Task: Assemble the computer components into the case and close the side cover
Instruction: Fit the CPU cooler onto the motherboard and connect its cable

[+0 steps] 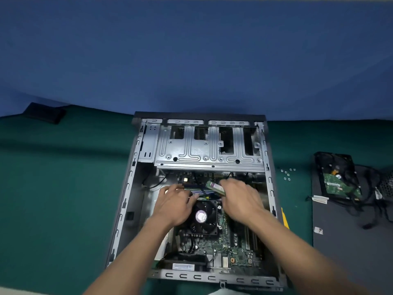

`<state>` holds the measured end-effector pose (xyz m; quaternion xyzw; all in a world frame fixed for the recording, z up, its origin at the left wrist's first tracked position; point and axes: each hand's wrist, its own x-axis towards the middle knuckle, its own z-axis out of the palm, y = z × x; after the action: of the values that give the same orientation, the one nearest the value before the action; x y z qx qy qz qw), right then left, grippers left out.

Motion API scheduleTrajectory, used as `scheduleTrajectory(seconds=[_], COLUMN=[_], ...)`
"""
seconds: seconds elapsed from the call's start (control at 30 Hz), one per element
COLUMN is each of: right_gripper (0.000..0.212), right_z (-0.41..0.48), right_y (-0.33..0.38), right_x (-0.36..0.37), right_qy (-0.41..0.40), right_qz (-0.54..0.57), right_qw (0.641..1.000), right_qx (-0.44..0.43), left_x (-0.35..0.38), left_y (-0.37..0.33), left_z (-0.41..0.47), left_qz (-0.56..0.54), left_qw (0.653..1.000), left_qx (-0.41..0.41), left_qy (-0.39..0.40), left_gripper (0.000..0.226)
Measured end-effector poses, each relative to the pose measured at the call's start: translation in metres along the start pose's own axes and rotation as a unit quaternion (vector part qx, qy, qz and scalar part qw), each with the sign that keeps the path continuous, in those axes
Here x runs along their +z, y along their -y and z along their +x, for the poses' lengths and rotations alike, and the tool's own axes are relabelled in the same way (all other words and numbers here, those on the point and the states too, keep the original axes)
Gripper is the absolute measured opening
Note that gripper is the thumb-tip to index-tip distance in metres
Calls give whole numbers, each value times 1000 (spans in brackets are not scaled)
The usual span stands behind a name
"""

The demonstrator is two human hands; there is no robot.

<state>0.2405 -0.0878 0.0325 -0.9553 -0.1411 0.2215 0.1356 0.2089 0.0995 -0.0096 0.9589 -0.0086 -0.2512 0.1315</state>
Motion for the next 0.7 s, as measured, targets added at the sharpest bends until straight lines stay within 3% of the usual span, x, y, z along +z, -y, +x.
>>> scheduleTrajectory(seconds=[0.1, 0.23, 0.3, 0.43, 0.5, 0.7], right_gripper=[9, 15, 25, 8, 11, 38], right_z=[26, 38, 40, 41, 37, 15], right_y=[-6, -19, -22, -21, -19, -22], right_x=[3, 9, 9, 7, 0, -24], right_qy=[41, 119, 147, 149, 159, 135], right_qz=[-22, -91, -99, -57, -18, -77], right_qw=[998, 989, 984, 987, 987, 988], right_qx=[30, -4, -21, -14, -14, -23], left_x=[-5, -9, -10, -13, -14, -16], left_y=[-1, -3, -2, -3, -2, 1], left_z=[2, 7, 12, 23, 28, 44], left_qz=[-74, -114, -112, -58, -27, 56], left_qw=[996, 993, 993, 997, 997, 992], left_qx=[-24, -4, -1, 43, 64, 95], left_qy=[-37, -32, -34, 5, 27, 60], left_gripper=[31, 20, 26, 59, 69, 63])
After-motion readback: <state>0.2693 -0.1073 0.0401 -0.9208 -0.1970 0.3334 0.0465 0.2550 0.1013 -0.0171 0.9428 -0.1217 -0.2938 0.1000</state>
